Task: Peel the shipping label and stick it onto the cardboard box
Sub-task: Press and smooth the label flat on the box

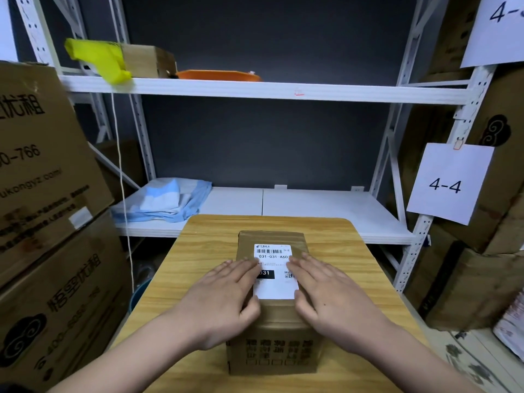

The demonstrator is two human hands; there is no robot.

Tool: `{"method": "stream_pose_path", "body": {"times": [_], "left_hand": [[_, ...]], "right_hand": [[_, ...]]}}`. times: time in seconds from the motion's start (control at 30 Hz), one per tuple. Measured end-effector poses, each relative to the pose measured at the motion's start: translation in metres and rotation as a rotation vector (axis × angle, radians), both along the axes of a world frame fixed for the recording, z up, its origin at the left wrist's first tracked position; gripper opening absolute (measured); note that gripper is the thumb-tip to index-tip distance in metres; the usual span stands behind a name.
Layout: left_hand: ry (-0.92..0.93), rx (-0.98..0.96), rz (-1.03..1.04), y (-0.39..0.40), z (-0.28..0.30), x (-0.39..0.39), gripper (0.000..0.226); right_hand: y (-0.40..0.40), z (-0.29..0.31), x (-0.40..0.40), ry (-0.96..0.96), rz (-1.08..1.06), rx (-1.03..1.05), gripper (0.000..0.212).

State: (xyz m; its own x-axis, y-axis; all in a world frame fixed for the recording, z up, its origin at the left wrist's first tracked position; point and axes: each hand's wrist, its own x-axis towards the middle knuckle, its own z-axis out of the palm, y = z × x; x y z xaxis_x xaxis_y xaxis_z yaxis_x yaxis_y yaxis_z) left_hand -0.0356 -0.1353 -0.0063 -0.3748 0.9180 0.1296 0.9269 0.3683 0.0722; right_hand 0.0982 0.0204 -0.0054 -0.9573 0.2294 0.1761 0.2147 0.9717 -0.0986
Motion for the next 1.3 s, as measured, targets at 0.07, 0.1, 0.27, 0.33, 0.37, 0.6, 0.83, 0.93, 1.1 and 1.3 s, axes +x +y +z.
{"method": "stream_pose_path", "body": {"times": [0.07, 0.1, 0.27, 0.33, 0.37, 0.6, 0.83, 0.93, 1.1, 1.3], "left_hand": [[-0.005, 0.001, -0.037, 0.003, -0.001, 0.009, 0.092], [-0.01, -0.001, -0.051, 0.004, -0.003, 0.012, 0.092], [-0.013, -0.049, -0.08, 0.0, -0.01, 0.014, 0.09], [-0.018, -0.063, -0.075, -0.004, -0.009, 0.012, 0.09], [-0.014, -0.064, -0.066, -0.006, -0.009, 0.01, 0.091], [0.009, 0.007, -0.022, -0.014, -0.005, 0.009, 0.09], [0.081, -0.103, -0.097, -0.015, -0.009, 0.025, 0.059], [0.032, -0.106, -0.032, -0.024, -0.006, 0.019, 0.063], [0.031, -0.019, -0.056, -0.023, -0.007, 0.015, 0.089], [0.061, -0.062, -0.093, -0.018, -0.002, 0.031, 0.058]], "right_hand": [[-0.007, -0.003, -0.002, -0.024, 0.058, -0.01, 0.086], [-0.01, -0.006, -0.002, -0.041, 0.081, -0.008, 0.086], [-0.012, -0.016, 0.002, -0.068, 0.086, 0.008, 0.082], [-0.008, -0.016, 0.004, -0.068, 0.075, 0.022, 0.081], [-0.007, -0.015, 0.005, -0.067, 0.07, 0.029, 0.081], [-0.01, 0.0, 0.013, -0.004, 0.05, 0.069, 0.086], [-0.025, -0.016, 0.012, -0.063, 0.063, 0.075, 0.052], [-0.02, -0.015, 0.019, -0.068, 0.012, 0.099, 0.051], [-0.017, 0.001, 0.025, -0.062, 0.039, 0.101, 0.08], [-0.032, -0.004, 0.02, -0.033, 0.037, 0.063, 0.055]]}}
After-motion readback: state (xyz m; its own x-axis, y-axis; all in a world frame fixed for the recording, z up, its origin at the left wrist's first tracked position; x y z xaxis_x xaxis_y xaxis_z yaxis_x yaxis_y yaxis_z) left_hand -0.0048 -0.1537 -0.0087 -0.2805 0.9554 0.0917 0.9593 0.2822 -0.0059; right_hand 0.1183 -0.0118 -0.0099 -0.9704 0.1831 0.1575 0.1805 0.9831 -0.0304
